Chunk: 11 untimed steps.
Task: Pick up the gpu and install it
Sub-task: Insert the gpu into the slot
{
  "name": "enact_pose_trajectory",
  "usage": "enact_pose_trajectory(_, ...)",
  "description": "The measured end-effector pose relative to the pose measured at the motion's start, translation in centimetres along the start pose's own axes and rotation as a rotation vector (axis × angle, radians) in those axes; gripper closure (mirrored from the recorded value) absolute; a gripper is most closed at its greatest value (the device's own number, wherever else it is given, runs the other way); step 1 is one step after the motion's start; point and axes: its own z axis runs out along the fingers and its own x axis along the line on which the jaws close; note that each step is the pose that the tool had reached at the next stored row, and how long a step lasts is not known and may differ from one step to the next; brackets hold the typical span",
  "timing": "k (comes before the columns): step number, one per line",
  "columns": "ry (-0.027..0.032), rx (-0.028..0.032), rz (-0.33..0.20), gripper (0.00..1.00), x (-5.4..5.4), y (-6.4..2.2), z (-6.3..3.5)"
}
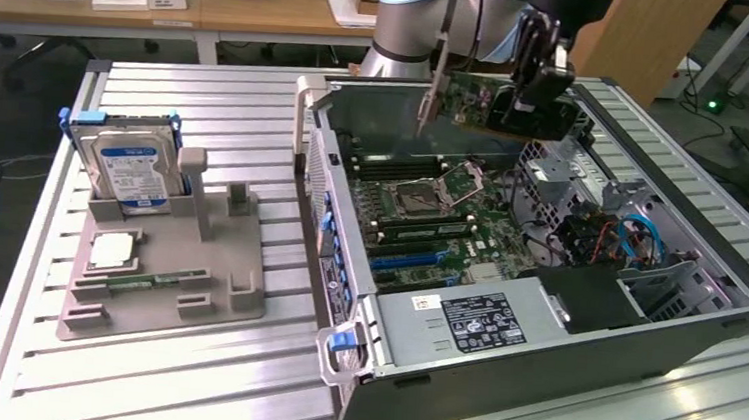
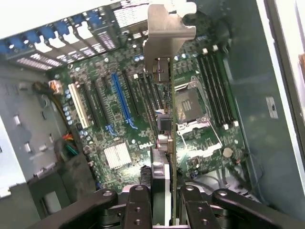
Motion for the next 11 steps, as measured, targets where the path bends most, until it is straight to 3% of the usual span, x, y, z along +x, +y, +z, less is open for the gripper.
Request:
enact_pose_trajectory(8,-0.0017,-0.0019,-0.141,0.72,0.0,0.0,0.05)
enact_pose_trajectory(11,-0.0023,-0.0024,-0.169,0.72,0.0,0.0,0.06)
